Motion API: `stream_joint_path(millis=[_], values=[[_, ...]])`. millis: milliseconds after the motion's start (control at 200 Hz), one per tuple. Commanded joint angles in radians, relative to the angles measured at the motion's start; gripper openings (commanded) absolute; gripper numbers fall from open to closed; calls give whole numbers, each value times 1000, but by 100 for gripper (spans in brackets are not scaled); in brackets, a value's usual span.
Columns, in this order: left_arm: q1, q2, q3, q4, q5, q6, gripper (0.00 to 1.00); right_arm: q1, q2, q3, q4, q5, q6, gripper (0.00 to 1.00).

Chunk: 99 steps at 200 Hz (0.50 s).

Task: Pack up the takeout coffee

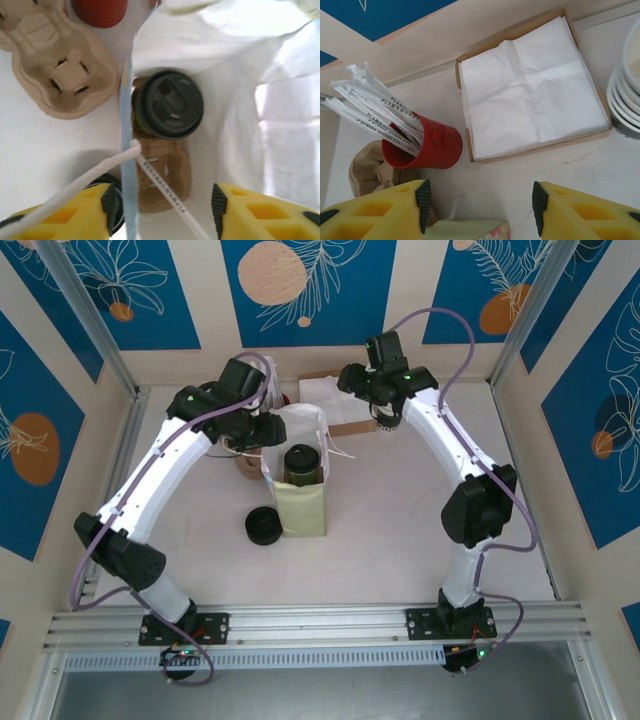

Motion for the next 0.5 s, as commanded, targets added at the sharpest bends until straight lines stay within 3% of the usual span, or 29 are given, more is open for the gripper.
stream_joint_path(millis=[0, 240, 490], values=[[10, -56, -38, 140, 9, 56, 60, 29, 61, 58, -6, 45, -72, 58], [10, -178, -121, 313, -89, 162, 68, 28, 282, 261, -74, 48, -84, 57], [9, -299, -238, 368, -156, 210, 70, 17, 487, 532, -178, 48, -92, 56]])
